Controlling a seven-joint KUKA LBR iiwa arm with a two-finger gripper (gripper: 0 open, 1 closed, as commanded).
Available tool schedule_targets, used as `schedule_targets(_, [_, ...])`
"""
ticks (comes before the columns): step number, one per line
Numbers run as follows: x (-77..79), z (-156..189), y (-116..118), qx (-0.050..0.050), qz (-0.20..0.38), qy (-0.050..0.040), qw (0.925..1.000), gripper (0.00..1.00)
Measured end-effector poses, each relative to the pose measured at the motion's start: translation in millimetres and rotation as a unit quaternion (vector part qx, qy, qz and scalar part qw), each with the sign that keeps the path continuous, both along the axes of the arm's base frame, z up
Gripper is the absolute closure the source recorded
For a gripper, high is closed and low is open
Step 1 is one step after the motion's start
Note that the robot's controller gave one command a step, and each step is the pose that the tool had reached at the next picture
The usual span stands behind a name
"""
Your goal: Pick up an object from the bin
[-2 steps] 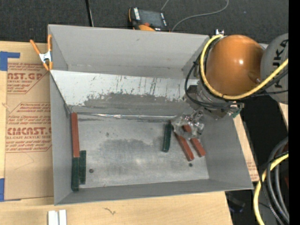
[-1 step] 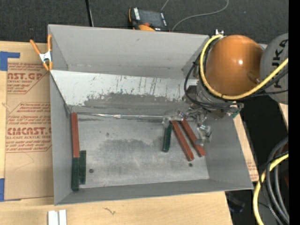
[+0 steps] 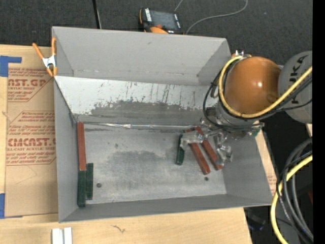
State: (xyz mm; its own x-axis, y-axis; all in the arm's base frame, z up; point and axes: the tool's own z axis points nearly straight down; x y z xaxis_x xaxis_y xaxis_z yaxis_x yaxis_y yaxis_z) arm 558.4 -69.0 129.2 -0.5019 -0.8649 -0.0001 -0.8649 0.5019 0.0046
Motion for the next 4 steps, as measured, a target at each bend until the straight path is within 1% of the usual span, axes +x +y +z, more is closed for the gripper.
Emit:
schedule_targets(1, [31.4,-57.4,-17.0,0.0,0.206,-0.0063,0.9786,0.0])
schedule_targets(2, [32.4,-55.2,-17.7,-0.001,0.205,-0.007,0.9787,1.0])
schedule_targets(3, [-52.0,-37.8,-8.3,0.001,0.211,0.0004,0.9775,1.0])
schedule_targets(4, [-49.1,-38.6,-8.5,0.001,0.21,-0.0018,0.9776,0.0])
